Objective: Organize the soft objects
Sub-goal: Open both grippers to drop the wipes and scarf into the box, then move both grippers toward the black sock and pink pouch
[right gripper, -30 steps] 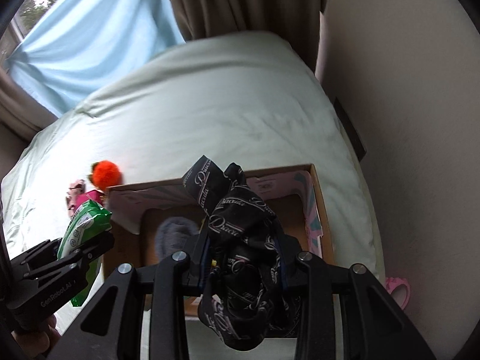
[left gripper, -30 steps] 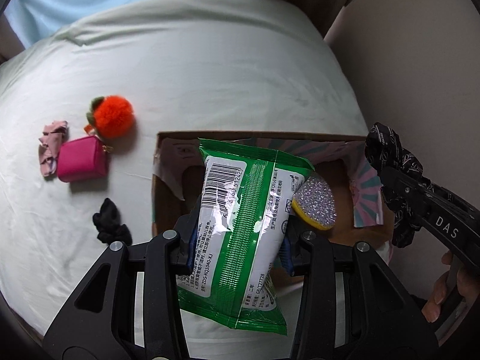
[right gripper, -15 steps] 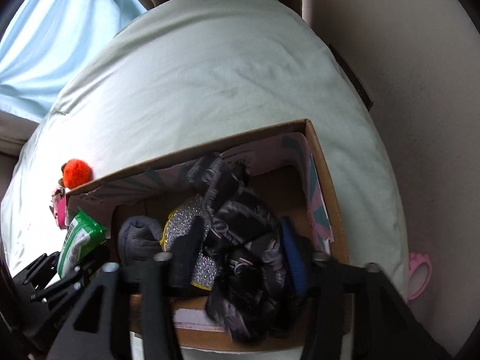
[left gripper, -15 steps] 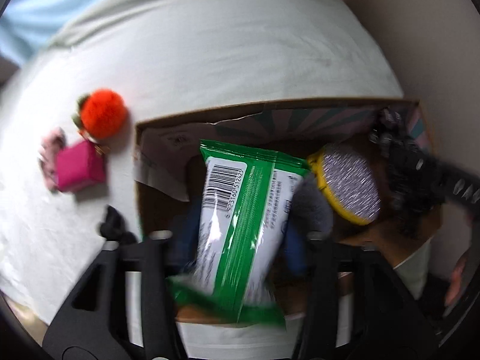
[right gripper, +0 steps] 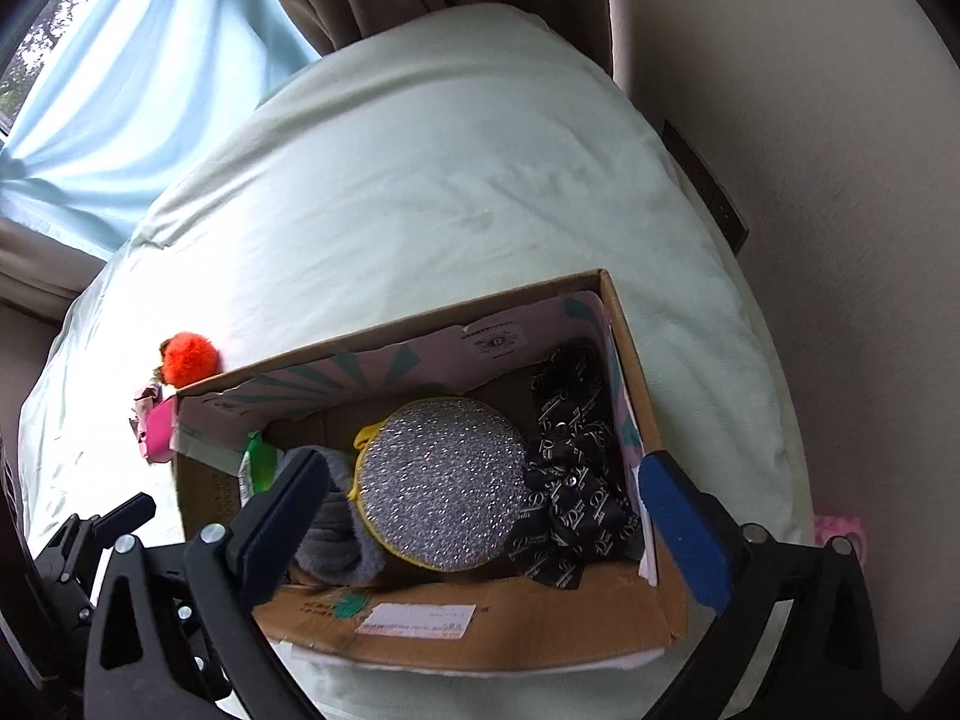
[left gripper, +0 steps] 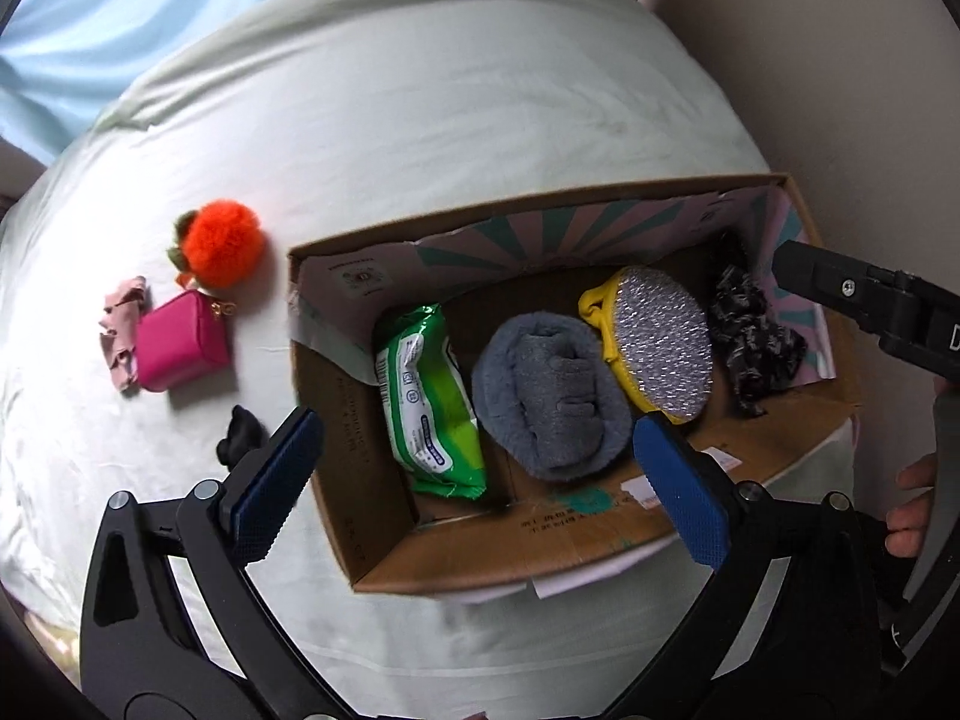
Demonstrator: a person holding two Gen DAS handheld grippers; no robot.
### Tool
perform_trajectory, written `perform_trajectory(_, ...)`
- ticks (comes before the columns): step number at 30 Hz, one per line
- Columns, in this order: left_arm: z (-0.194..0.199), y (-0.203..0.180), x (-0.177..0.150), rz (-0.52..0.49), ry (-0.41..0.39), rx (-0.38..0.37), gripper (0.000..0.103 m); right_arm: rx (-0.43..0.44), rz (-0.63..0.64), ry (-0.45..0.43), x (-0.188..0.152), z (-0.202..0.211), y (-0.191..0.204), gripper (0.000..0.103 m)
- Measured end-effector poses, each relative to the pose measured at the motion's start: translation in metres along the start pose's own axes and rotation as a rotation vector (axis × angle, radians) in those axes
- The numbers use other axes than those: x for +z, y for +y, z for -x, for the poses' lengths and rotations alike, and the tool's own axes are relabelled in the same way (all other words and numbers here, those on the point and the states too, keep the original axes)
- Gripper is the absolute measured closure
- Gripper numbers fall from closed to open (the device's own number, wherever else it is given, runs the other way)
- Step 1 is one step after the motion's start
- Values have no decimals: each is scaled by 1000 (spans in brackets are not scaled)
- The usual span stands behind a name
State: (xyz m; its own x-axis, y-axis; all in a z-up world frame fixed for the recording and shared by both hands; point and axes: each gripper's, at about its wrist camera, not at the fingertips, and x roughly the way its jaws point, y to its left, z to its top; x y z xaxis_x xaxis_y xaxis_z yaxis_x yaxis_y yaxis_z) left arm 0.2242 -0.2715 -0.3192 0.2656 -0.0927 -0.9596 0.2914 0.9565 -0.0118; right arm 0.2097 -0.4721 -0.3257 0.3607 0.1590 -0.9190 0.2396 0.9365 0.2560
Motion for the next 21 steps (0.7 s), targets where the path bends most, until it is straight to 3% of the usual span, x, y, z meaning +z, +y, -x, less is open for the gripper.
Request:
perform_trajectory(11,103,16,-24,36,-153,-31,1,1,82,-103,-18,90,32,0)
perform_trajectory(21,221,74,-71,106,-343,15,0,10,214,-221,-52,190,97,0)
